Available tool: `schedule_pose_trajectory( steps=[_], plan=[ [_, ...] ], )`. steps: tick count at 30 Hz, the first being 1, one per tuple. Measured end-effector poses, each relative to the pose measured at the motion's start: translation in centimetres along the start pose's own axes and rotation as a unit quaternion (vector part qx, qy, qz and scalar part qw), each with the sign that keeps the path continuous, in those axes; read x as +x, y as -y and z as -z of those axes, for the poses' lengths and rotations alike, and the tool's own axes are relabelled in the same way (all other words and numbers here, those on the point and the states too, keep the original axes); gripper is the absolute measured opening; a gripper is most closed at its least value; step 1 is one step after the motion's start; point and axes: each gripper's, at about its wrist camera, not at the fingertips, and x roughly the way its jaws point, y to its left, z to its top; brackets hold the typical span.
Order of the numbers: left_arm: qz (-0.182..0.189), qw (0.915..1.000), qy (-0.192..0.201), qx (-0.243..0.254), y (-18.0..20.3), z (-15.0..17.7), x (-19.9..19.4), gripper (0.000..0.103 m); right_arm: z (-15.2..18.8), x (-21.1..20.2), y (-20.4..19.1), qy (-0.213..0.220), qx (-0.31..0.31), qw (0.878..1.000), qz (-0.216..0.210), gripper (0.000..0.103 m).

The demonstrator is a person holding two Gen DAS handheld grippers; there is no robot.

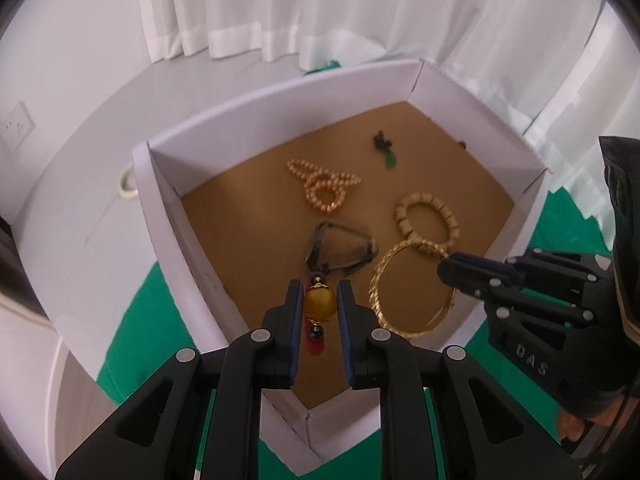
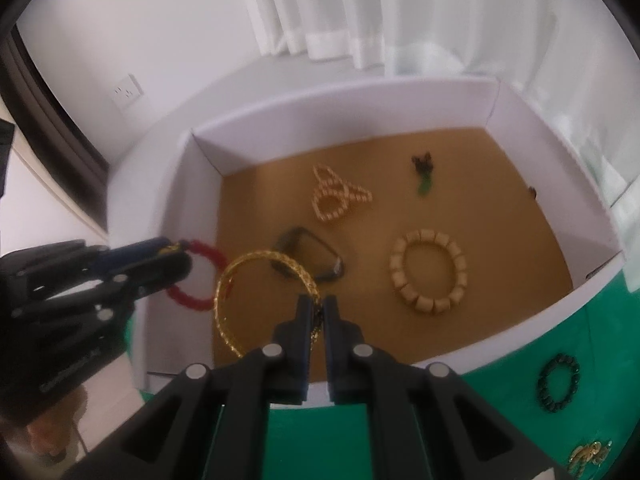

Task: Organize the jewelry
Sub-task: 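Open both tools to drop the bracelet and bangle into the box, then withdraw both tools toward the black bead bracelet and wooden bead strand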

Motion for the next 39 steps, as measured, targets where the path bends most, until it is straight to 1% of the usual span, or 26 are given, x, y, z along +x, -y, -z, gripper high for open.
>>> schedule_pose_trajectory(
  steps=[4, 6, 8, 9, 10, 11, 12, 13, 14, 16, 17, 19, 22, 25, 29, 31, 34, 39],
  plan=[
    [-0.011, 0.9999, -0.003, -0.005, -0.1, 0.3, 0.7, 0.016, -0.1, 1.5, 1.1, -0.006, 0.009, 1.000, 0.010, 0.006],
    [-0.014, 0.9999, -0.003, -0.008, -0.1, 0.3, 1.0, 0.016, -0.1, 1.8, 1.4, -0.009, 0.012, 1.000, 0.011, 0.009],
    [-0.017, 0.9998, -0.002, -0.007, -0.1, 0.3, 1.1, 0.018, -0.3, 1.9, 1.7, -0.007, 0.016, 1.000, 0.011, 0.010],
    [-0.020, 0.9998, 0.001, -0.009, -0.2, 0.2, 1.0, 0.024, -0.4, 1.8, 1.9, -0.005, 0.018, 1.000, 0.014, 0.019],
    [-0.023, 0.9997, 0.001, -0.012, -0.3, 0.1, 0.9, 0.044, -0.4, 1.6, 2.0, -0.001, 0.022, 1.000, 0.017, 0.026],
    [-0.027, 0.9995, 0.003, -0.017, -0.4, 0.0, 0.6, 0.057, -0.5, 1.1, 2.1, 0.007, 0.027, 0.999, 0.019, 0.042],
    [-0.031, 0.9992, 0.010, -0.022, -0.5, -0.1, 0.1, 0.075, -0.6, 0.6, 2.2, 0.015, 0.031, 0.999, 0.018, 0.053],
    [-0.033, 0.9989, 0.020, -0.025, -0.5, -0.2, -0.4, 0.079, -0.6, -0.3, 2.3, 0.026, 0.033, 0.999, 0.021, 0.056],
    [-0.034, 0.9986, 0.032, -0.024, -0.4, -0.2, -1.1, 0.079, -0.6, -1.0, 2.3, 0.033, 0.034, 0.999, 0.025, 0.057],
    [-0.029, 0.9984, 0.043, -0.022, -0.1, -0.2, -2.3, 0.079, -0.6, -3.0, 2.5, 0.052, 0.036, 0.998, 0.030, 0.057],
    [-0.021, 0.9980, 0.055, -0.022, 0.2, -0.1, -3.3, 0.079, -0.5, -4.4, 2.7, 0.067, 0.038, 0.997, 0.033, 0.057],
    [-0.016, 0.9969, 0.075, -0.015, 1.1, 0.1, -4.8, 0.081, 0.3, -7.2, 3.1, 0.091, 0.036, 0.994, 0.048, 0.057],
    [-0.008, 0.9940, 0.109, 0.011, 3.7, 1.3, -7.1, 0.086, 1.8, -10.9, 3.4, 0.119, 0.029, 0.990, 0.074, 0.057],
    [0.008, 0.9903, 0.132, 0.043, 7.1, 3.2, -8.7, 0.088, 4.8, -14.8, 4.2, 0.141, 0.031, 0.985, 0.089, 0.057],
    [0.034, 0.9855, 0.143, 0.083, 12.1, 6.1, -9.5, 0.088, 9.5, -18.2, 6.3, 0.156, 0.069, 0.981, 0.096, 0.057],
    [0.043, 0.9819, 0.151, 0.106, 14.7, 7.6, -9.6, 0.088, 11.9, -19.5, 7.7, 0.162, 0.093, 0.977, 0.102, 0.057],
    [0.054, 0.9774, 0.151, 0.138, 18.4, 9.5, -9.4, 0.090, 15.7, -21.3, 9.8, 0.169, 0.121, 0.969, 0.132, 0.057],
    [0.074, 0.9736, 0.141, 0.164, 23.2, 11.8, -8.4, 0.091, 21.0, -23.6, 12.9, 0.170, 0.160, 0.955, 0.182, 0.057]
  ],
)
